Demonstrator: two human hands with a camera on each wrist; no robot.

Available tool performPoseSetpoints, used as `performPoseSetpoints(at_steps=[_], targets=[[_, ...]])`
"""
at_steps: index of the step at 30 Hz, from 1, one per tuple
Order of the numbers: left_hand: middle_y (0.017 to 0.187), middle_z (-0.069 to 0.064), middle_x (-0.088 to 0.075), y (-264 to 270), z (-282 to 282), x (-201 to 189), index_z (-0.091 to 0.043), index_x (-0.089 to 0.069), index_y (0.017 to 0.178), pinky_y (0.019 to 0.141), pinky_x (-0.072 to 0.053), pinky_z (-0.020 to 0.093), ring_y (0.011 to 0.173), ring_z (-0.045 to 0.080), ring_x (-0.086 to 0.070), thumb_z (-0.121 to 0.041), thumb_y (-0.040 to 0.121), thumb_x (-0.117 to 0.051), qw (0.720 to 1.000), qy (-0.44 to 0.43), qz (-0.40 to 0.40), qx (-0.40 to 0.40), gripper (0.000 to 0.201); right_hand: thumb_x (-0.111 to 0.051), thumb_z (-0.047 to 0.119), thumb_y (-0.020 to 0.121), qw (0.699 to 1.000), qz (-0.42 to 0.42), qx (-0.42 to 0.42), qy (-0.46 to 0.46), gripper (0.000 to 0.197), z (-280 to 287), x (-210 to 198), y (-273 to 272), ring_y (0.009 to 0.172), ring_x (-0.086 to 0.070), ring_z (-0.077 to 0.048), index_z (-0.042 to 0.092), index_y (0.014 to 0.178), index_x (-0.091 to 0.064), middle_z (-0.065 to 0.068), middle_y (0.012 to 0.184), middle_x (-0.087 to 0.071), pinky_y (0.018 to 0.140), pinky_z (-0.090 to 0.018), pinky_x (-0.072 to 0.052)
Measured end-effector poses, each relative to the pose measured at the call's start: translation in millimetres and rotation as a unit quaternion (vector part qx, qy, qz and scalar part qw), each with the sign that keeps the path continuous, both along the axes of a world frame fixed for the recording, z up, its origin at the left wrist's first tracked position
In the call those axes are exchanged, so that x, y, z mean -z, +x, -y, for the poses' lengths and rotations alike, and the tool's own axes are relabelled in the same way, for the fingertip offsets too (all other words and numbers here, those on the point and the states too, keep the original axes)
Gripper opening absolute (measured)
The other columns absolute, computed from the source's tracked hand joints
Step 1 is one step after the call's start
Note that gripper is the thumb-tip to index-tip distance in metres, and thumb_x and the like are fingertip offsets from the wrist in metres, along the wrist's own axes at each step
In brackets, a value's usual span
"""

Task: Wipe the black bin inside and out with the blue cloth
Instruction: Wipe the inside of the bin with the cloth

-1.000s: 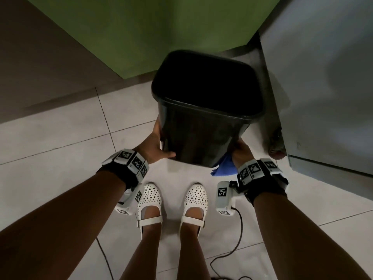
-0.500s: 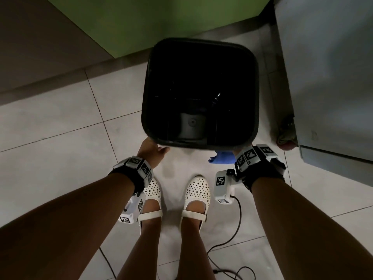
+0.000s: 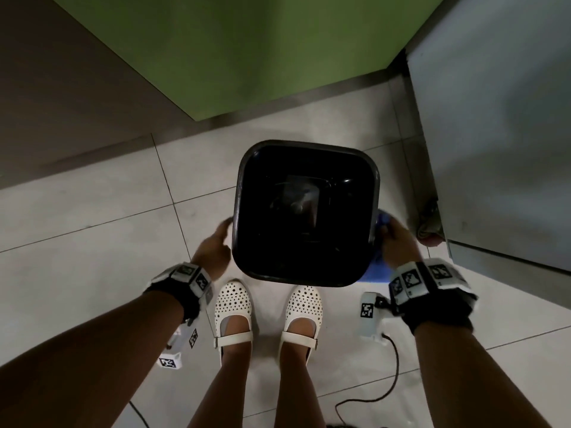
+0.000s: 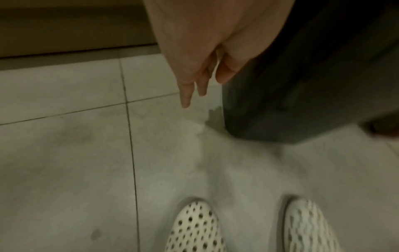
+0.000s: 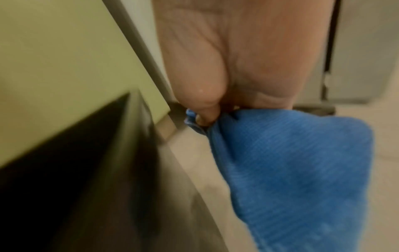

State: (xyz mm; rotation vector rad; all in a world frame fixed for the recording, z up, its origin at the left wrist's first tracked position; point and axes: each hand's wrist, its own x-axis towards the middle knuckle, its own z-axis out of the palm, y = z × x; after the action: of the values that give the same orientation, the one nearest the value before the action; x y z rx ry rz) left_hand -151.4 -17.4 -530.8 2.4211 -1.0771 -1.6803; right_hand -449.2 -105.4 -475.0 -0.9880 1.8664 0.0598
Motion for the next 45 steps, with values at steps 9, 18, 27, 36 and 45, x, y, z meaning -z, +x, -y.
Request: performPoseSetpoints(at_steps=[9, 18, 27, 36, 45], targets=[[0.152, 0.004, -0.031, -5, 124, -71, -0.017, -0.031, 0.143, 0.11, -0.019, 0.02, 0.141, 0.018, -0.026, -0.031, 0.098, -0.037, 0.976, -0.211, -0.026, -0.044, 0.047, -0.034, 0.006, 0.099, 0.959, 0.07, -0.043, -0.27, 0.031, 94, -88, 59, 0.094, -0.054, -0.008, -0.005, 0.126, -0.045, -0.008, 0.099, -0.057, 0.076, -0.006, -0.037], [0.129, 0.022, -0.055, -31, 161, -56, -0.001, -0.046, 0.13, 0.102, -0.038, 0.038, 0.121, 0.035, -0.051, -0.011, 0.095, -0.04, 0.987, -0.147, -0.025, 0.058, 0.036, -0.05, 0.025, 0.092, 0.879, -0.075, -0.466, -0.073, 0.077, 105, -21, 148, 0.14, -0.016, -0.035, 0.016, 0.148, 0.002, -0.011, 0.158, 0.001, 0.109, -0.044, -0.026], [0.125, 0.019, -0.057, -28, 156, -59, -0.001, -0.05, 0.121, 0.088, -0.033, 0.025, 0.116, 0.031, -0.053, -0.025, 0.093, -0.043, 0.978, -0.149, -0.038, 0.14, 0.037, -0.042, 0.018, 0.09, 0.84, -0.13, -0.509, -0.138, 0.05, 98, -14, 160, 0.139, -0.021, -0.03, 0.008, 0.137, -0.028, -0.011, 0.143, -0.037, 0.114, -0.045, -0.014], [0.106, 0.02, -0.065, -22, 138, -42, -0.002, -0.056, 0.113, 0.073, -0.033, 0.02, 0.097, 0.03, -0.059, -0.022, 0.094, -0.039, 0.963, -0.243, -0.04, 0.113, 0.032, -0.049, 0.026, 0.092, 0.851, -0.085, -0.469, -0.221, 0.061, 91, 1, 122, 0.121, -0.04, -0.031, 0.02, 0.145, -0.019, -0.011, 0.133, -0.045, 0.095, -0.042, -0.034], [0.076, 0.016, -0.061, -34, 141, -36, -0.003, -0.059, 0.084, 0.067, -0.039, 0.03, 0.072, 0.024, -0.052, -0.034, 0.097, -0.037, 0.96, -0.28, 0.003, 0.027, 0.04, -0.033, 0.04, 0.09, 0.828, -0.15, -0.41, -0.353, 0.044, 84, 11, 126, 0.087, -0.065, -0.031, 0.014, 0.108, -0.064, -0.009, 0.107, -0.069, 0.083, -0.04, -0.044]])
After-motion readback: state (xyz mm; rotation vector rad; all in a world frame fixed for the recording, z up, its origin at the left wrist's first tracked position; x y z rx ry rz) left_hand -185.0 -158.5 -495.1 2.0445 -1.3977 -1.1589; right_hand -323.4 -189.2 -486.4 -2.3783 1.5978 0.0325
